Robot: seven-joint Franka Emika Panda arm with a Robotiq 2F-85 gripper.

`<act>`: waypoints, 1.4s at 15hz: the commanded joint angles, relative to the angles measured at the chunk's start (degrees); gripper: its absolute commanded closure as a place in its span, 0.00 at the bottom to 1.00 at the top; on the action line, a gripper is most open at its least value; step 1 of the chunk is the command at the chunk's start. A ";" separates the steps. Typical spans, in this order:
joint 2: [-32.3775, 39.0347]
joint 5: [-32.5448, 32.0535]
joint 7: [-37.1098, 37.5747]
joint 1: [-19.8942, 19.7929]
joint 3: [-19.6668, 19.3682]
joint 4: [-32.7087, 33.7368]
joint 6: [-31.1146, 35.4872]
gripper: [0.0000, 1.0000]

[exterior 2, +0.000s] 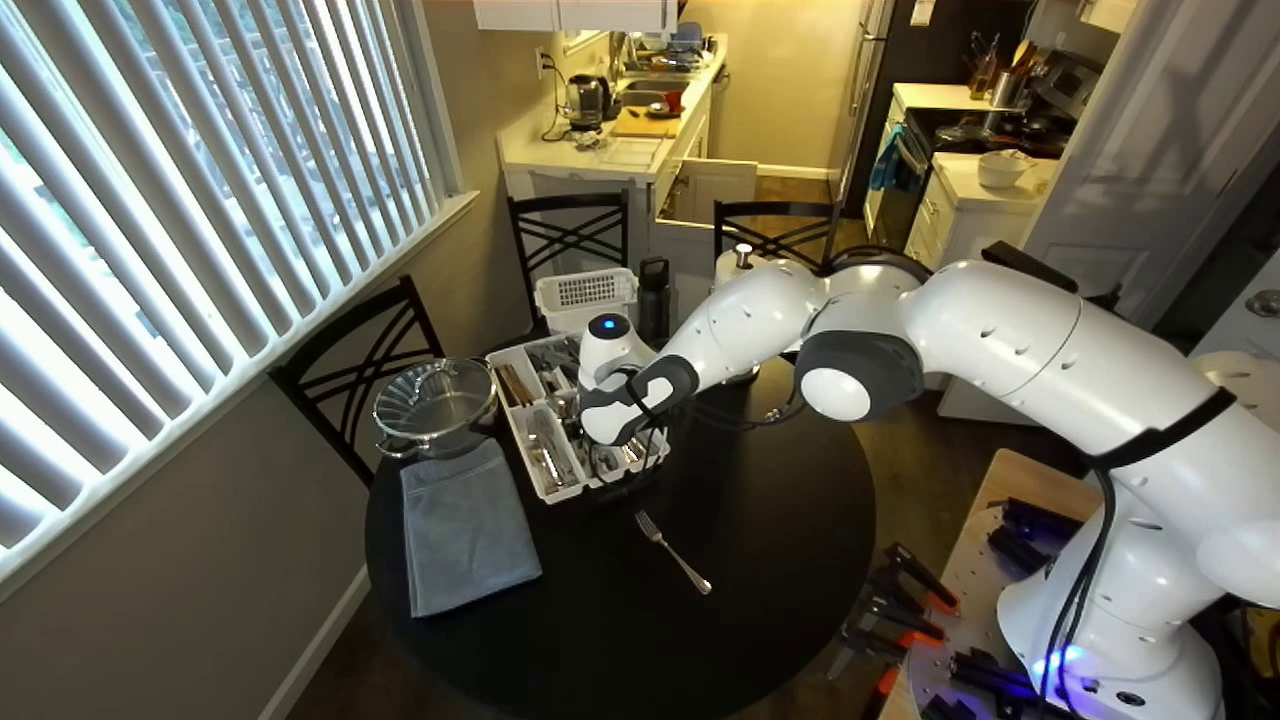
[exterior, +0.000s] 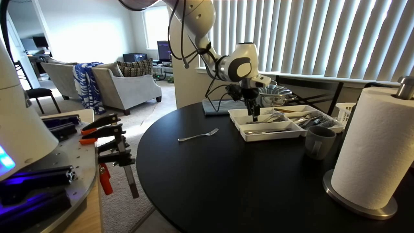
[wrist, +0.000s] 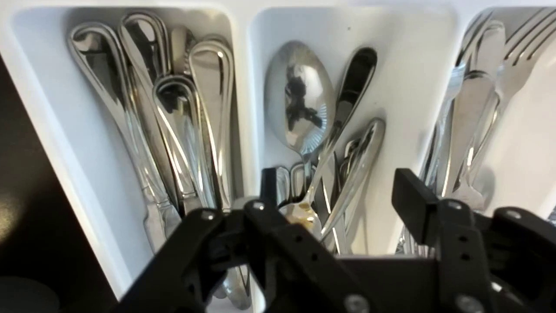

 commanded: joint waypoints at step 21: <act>7.48 -0.68 1.48 -1.44 -1.09 12.65 0.13 0.99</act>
